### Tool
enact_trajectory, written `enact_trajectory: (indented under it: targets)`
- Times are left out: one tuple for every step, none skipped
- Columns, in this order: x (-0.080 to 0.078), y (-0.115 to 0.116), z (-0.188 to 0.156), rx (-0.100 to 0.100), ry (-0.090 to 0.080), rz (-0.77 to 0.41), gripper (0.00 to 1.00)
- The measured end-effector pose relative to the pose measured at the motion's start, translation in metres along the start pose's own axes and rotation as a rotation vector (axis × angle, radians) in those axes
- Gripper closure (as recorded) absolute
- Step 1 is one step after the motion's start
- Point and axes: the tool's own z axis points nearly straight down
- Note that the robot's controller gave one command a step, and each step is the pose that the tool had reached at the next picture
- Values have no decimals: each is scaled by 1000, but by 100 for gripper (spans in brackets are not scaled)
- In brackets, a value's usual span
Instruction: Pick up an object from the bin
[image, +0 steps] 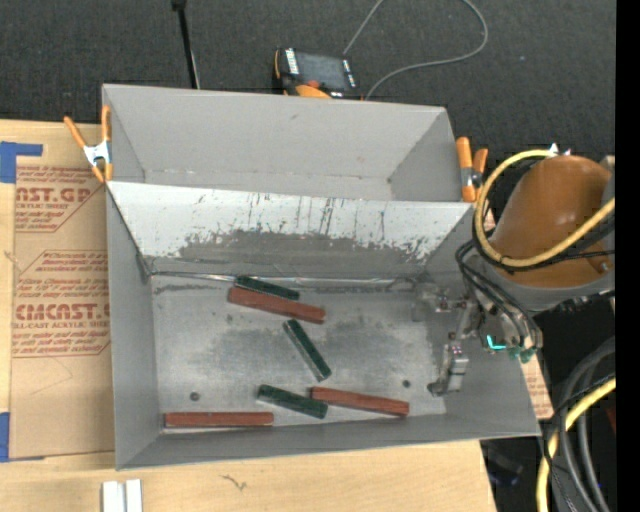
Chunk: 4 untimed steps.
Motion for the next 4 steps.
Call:
enact_trajectory:
  targets:
    - [8, 55, 77, -3, 1, -24, 0]
    - [2, 54, 131, 1, -15, -30, 0]
    - [4, 83, 129, -1, -13, 104, 0]
    - [5, 82, 129, 0, -8, 105, 100]
